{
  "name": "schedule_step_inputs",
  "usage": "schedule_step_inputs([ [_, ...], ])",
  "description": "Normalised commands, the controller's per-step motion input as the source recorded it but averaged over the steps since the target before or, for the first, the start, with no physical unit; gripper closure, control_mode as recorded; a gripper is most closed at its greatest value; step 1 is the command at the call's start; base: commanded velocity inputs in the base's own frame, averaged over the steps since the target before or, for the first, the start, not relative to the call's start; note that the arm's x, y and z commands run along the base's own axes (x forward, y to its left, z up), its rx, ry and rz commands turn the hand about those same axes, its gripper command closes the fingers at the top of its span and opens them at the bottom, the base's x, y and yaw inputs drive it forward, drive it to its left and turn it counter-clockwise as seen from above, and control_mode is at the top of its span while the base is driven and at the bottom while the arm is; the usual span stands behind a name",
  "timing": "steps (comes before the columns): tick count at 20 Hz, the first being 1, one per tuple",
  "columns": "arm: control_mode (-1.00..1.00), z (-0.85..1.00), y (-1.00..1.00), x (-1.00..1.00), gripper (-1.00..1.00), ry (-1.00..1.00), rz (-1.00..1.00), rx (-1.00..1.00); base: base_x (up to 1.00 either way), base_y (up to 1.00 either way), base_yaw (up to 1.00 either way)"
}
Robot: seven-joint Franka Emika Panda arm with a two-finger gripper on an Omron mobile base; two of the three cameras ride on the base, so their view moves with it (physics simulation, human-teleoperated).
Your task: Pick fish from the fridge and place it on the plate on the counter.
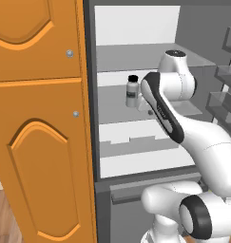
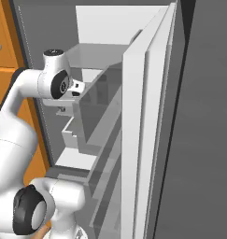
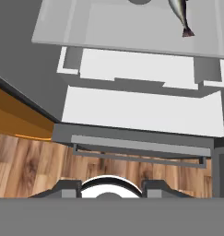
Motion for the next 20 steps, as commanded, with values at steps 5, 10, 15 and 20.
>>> schedule_step_inputs([
  [5, -1.0, 0.0, -0.26, -0.16, -1.0, -0.03, 0.05, 0.0, 0.0, 0.0, 0.0],
  [10, -1.0, -0.17, -0.72, -0.2, -1.0, -0.28, 0.15, 0.02, 0.0, 0.0, 0.0],
  [15, -1.0, -0.18, -0.62, 0.1, -1.0, -0.26, 0.11, 0.04, 0.0, 0.0, 0.0],
  [20, -1.0, -0.01, -0.54, 0.4, -1.0, -0.06, 0.02, 0.11, 0.0, 0.0, 0.0],
])
